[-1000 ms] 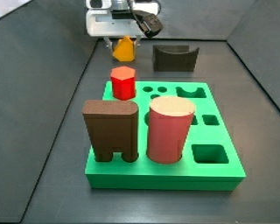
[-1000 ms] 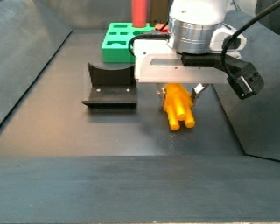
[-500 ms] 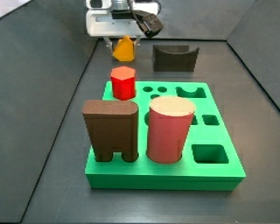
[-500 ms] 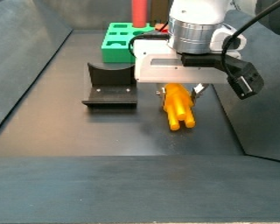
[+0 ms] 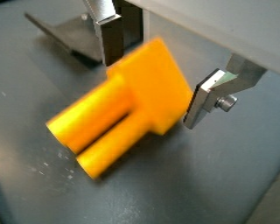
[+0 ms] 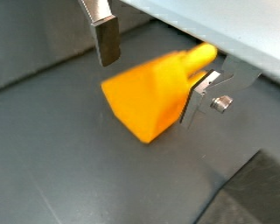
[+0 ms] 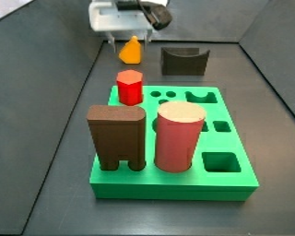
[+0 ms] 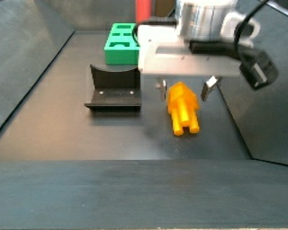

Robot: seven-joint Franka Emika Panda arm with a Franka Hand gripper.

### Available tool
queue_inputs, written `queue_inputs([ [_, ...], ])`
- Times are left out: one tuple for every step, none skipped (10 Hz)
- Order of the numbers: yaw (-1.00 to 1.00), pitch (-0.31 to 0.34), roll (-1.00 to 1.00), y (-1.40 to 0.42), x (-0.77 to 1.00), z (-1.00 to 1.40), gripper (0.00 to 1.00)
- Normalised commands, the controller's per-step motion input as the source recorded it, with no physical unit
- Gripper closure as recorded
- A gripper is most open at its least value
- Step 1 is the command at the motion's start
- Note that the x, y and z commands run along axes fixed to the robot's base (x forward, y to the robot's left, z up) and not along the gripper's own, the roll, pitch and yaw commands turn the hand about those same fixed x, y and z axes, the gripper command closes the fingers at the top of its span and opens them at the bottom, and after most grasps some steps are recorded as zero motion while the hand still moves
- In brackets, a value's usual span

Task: Pick up the 3 prong object. Move up. Rotate the 3 prong object. Place the 3 prong object on the fixture. Regrasp the 3 prong object. Move to above the board. Insert the 3 prong object.
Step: Rotate the 3 prong object.

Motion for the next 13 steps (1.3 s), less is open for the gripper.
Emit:
queue_inputs([
  [0.0,0.069,-0.02,0.0,-0.01,1.0,0.0],
  [0.0,0.069,-0.02,0.0,-0.02,1.0,0.0],
  [0.0,0.062,-0.02,0.0,-0.02,0.97,0.0],
  [0.0,0.06,-0.02,-0.01,-0.02,0.8,0.0],
  [0.0,0.053,-0.02,-0.01,-0.02,0.63,0.0],
  [0.0,0.053,-0.02,-0.01,-0.02,0.47,0.0],
  [1.0,0.0,0.0,0.0,0.0,0.0,0.0],
  [1.0,0.0,0.0,0.0,0.01,-0.21,0.0],
  [1.0,-0.001,0.0,0.01,0.05,-0.2,0.0],
  [1.0,-0.001,0.0,0.01,0.04,-0.13,0.0],
  [1.0,-0.002,0.0,0.0,0.03,-0.06,0.0],
  [1.0,-0.002,0.0,0.0,0.03,-0.05,0.0],
  [1.0,-0.002,0.0,0.0,0.03,-0.05,0.0],
])
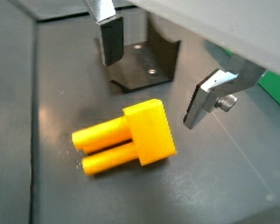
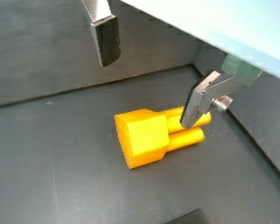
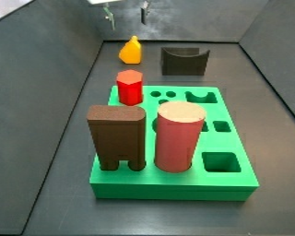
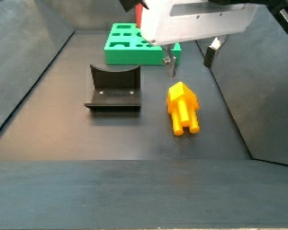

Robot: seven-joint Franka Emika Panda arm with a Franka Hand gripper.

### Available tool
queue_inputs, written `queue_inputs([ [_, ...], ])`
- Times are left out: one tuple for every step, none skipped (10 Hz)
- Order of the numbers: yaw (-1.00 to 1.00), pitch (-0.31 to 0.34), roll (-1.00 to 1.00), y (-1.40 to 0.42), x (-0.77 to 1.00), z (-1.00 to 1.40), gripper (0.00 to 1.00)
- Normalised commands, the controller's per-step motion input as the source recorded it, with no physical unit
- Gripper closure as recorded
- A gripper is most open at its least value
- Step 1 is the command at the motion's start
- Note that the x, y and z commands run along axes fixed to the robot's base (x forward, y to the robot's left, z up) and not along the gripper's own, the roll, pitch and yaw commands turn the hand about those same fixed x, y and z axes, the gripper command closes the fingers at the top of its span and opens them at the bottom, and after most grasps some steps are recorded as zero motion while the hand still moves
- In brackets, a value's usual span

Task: Pick up the 3 prong object. Move up. Rotate the 3 prong object. Place the 3 prong object on the fixture. Regrasp the 3 prong object. Move to above the board. Insert the 3 prong object.
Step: Rotate the 3 prong object.

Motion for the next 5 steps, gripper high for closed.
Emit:
queue_inputs([
  [1.0,-0.002,0.0,0.0,0.03,-0.04,0.0],
  [1.0,-0.002,0.0,0.0,0.03,-0.04,0.0],
  [1.0,-0.003,0.0,0.0,0.03,-0.04,0.0],
  [1.0,-0.003,0.0,0.0,0.03,-0.04,0.0],
  [1.0,-0.003,0.0,0.0,0.03,-0.04,0.0],
])
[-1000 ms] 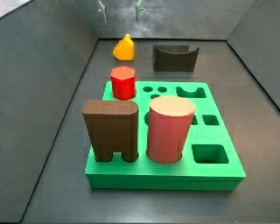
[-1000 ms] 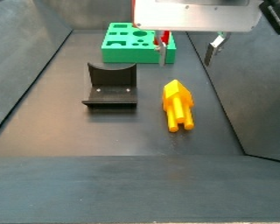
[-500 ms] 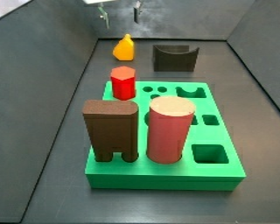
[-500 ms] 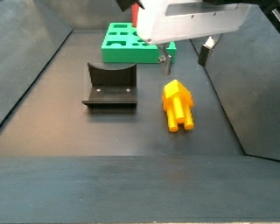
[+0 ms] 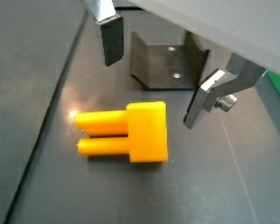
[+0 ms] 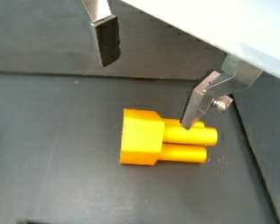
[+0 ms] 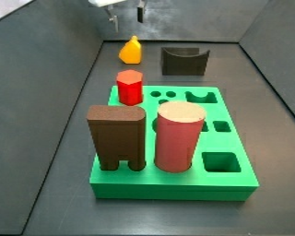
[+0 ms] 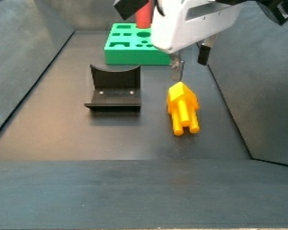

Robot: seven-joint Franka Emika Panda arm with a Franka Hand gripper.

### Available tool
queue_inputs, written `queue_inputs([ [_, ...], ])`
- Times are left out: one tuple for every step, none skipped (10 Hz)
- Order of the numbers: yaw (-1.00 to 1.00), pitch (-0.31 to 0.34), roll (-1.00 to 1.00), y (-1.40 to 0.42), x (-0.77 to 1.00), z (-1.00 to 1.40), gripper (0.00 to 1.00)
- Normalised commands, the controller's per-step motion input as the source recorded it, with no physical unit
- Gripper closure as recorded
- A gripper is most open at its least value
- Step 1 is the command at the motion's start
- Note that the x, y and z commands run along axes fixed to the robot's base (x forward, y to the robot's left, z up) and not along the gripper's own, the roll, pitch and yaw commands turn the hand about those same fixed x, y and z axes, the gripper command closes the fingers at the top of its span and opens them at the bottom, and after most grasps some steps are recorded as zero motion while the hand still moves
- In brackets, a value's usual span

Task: Pick up the 3 prong object. Move up. Rotate the 3 prong object. Place the 3 prong object on the fixture. Regrasp the 3 prong object. Move to above the board. Insert the 3 prong object.
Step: Rotate the 3 prong object.

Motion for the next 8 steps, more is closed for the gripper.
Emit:
queue_inputs([
  [1.0,-0.003,0.0,0.0,0.03,-0.04,0.0],
  [1.0,-0.003,0.0,0.0,0.03,-0.04,0.0],
  [1.0,-0.003,0.0,0.0,0.03,-0.04,0.0],
  [1.0,-0.003,0.0,0.0,0.03,-0.04,0.0],
  [1.0,-0.003,0.0,0.0,0.03,-0.04,0.0],
  [1.0,-0.004,0.0,0.0,0.03,-0.04,0.0],
  [1.0,-0.004,0.0,0.0,0.03,-0.04,0.0],
  [1.0,-0.004,0.0,0.0,0.03,-0.04,0.0],
])
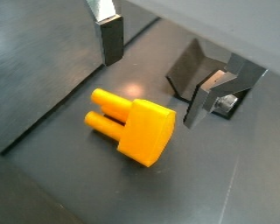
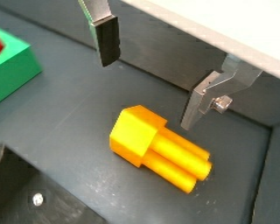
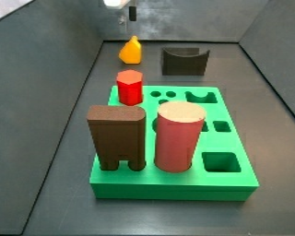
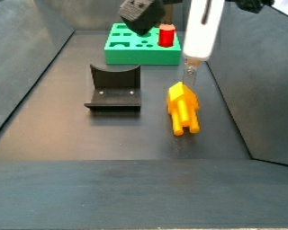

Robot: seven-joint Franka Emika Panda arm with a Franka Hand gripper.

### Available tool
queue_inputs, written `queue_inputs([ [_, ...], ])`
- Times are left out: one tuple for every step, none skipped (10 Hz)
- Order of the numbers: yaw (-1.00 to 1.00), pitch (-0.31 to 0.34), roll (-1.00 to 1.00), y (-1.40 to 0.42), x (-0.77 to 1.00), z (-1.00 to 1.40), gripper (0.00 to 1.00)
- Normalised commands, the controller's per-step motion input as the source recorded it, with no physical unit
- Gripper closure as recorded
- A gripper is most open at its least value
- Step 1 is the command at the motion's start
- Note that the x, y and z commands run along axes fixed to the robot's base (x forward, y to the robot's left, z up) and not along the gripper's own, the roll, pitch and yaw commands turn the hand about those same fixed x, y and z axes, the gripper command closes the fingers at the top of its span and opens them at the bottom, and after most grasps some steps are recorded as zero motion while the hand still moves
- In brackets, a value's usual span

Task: Pick up the 3 prong object. Move up. Rotate the 3 prong object. Place the 3 prong object on the fixture. Regrasp the 3 prong object. Move to above the board. Insert the 3 prong object.
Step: Rotate the 3 prong object.

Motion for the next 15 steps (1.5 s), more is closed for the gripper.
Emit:
queue_inputs([
  [1.0,-0.004,0.0,0.0,0.03,-0.03,0.0],
  [1.0,-0.004,0.0,0.0,0.03,-0.03,0.0],
  [1.0,-0.004,0.0,0.0,0.03,-0.03,0.0],
  [1.0,-0.005,0.0,0.0,0.03,-0.03,0.0],
  [1.0,-0.005,0.0,0.0,0.03,-0.03,0.0],
  [1.0,-0.005,0.0,0.0,0.03,-0.03,0.0],
  [1.0,-0.005,0.0,0.0,0.03,-0.03,0.0],
  [1.0,-0.005,0.0,0.0,0.03,-0.03,0.0],
  [1.0,-0.006,0.0,0.0,0.03,-0.03,0.0],
  [1.0,-0.006,0.0,0.0,0.03,-0.03,0.0],
  [1.0,-0.007,0.0,0.0,0.03,-0.03,0.0],
  [1.0,-0.007,0.0,0.0,0.03,-0.03,0.0],
  [1.0,-0.008,0.0,0.0,0.03,-0.03,0.0],
  [1.0,-0.008,0.0,0.0,0.03,-0.03,0.0],
  [1.0,-0.009,0.0,0.0,0.03,-0.03,0.0],
])
